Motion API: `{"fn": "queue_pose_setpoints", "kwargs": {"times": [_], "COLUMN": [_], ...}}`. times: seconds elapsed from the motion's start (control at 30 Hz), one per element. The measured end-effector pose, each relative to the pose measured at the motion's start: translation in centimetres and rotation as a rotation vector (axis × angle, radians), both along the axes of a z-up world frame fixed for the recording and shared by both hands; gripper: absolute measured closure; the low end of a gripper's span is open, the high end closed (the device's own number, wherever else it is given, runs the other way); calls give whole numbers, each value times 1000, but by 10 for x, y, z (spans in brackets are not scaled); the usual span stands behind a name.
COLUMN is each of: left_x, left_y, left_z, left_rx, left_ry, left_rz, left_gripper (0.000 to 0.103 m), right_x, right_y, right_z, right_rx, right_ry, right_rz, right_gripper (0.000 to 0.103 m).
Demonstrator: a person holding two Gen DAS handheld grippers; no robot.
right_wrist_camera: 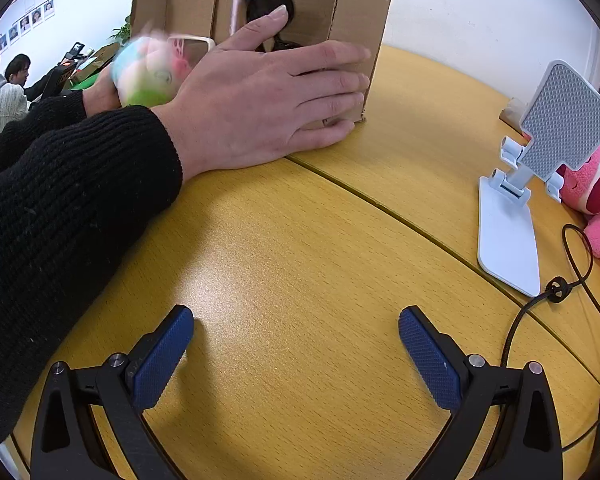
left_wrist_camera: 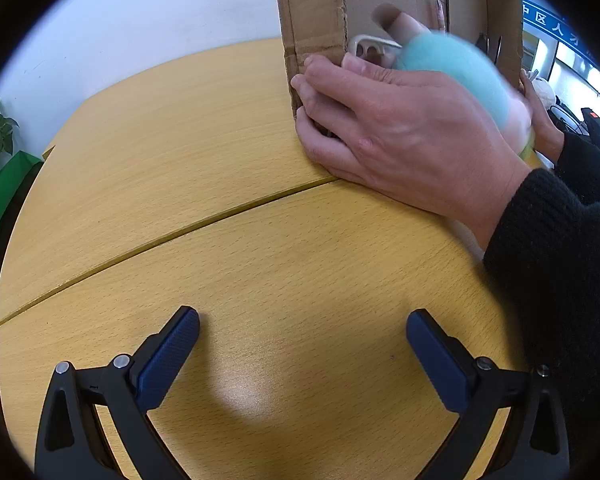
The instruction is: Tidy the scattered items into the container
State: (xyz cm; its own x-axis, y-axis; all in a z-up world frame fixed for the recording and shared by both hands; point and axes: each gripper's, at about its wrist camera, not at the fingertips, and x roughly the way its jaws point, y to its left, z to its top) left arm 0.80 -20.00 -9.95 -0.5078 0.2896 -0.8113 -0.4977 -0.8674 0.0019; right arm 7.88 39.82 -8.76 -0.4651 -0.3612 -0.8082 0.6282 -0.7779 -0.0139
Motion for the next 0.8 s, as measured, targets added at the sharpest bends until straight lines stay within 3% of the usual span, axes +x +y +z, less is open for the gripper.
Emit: {"fn": "queue_pose_setpoints", "kwargs": {"times": [0.8], "left_x": [-3], "left_y": [-1], "left_z": [-3], "left_rx": [0], "left_ry": [1], "left_rz": [3], "left_gripper": [0], "right_x": [-2], "right_y": [0], "right_z": [-1], "right_rx": [1], "right_ry": [0], "right_rz": [1], "right_gripper": [0]}}
